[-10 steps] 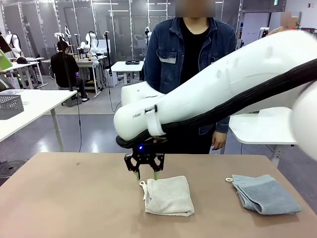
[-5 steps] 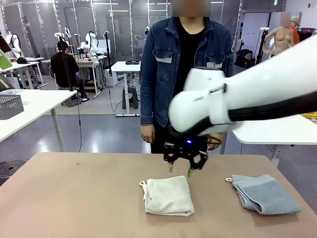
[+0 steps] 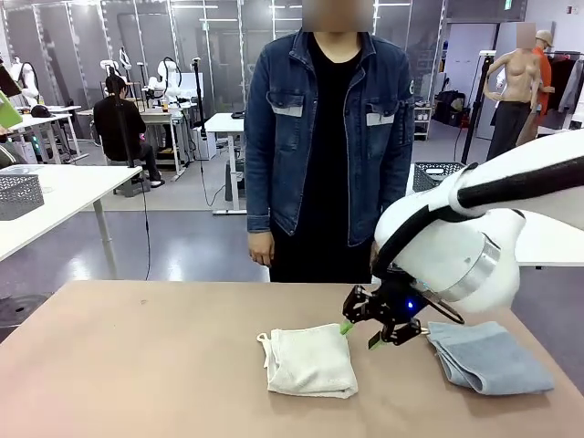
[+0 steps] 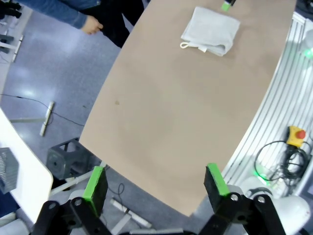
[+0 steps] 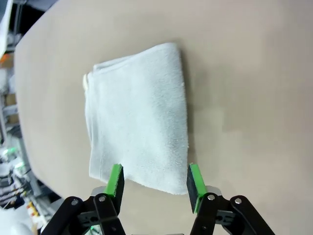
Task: Fold the towels and place them in the basket.
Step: Stack the folded Towel with hook on the right side of the table.
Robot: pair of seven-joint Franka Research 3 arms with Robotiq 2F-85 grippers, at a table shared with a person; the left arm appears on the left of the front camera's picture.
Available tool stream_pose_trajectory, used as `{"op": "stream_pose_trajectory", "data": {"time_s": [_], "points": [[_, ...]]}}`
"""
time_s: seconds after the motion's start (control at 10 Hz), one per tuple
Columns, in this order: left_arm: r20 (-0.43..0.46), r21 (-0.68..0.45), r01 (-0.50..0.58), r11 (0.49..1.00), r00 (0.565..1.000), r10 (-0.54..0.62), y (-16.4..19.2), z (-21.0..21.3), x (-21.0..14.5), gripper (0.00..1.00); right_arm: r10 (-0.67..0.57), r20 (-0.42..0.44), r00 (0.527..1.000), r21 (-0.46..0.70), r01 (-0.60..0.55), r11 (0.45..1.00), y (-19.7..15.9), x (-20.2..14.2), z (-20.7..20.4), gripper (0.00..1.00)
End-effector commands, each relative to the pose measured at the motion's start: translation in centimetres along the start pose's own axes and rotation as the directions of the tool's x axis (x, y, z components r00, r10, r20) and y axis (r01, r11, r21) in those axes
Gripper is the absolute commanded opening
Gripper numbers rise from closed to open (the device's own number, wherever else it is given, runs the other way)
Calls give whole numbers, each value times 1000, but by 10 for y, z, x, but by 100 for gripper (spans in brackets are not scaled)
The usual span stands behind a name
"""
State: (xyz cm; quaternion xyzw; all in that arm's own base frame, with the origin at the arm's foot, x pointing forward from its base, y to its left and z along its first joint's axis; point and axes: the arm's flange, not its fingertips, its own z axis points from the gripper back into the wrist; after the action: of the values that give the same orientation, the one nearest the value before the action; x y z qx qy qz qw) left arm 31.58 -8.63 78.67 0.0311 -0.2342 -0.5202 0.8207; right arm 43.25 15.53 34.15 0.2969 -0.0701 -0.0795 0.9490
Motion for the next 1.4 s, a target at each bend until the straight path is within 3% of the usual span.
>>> {"op": "stream_pose_trajectory", "data": {"time_s": [0.0, 0.4, 1.3], "points": [[-5, 14, -1, 1000, 1000, 1, -1, 0, -2, 100, 36, -71, 997, 129, -27, 991, -28, 14, -29, 66], [-5, 14, -1, 1000, 1000, 1, -1, 0, -2, 100, -1, -99, 995, 157, 17, 988, -46, 24, -50, 66], [-5, 14, -1, 1000, 1000, 1, -1, 0, -2, 100, -22, -141, 990, 197, 50, 979, -43, 32, -84, 66]]}}
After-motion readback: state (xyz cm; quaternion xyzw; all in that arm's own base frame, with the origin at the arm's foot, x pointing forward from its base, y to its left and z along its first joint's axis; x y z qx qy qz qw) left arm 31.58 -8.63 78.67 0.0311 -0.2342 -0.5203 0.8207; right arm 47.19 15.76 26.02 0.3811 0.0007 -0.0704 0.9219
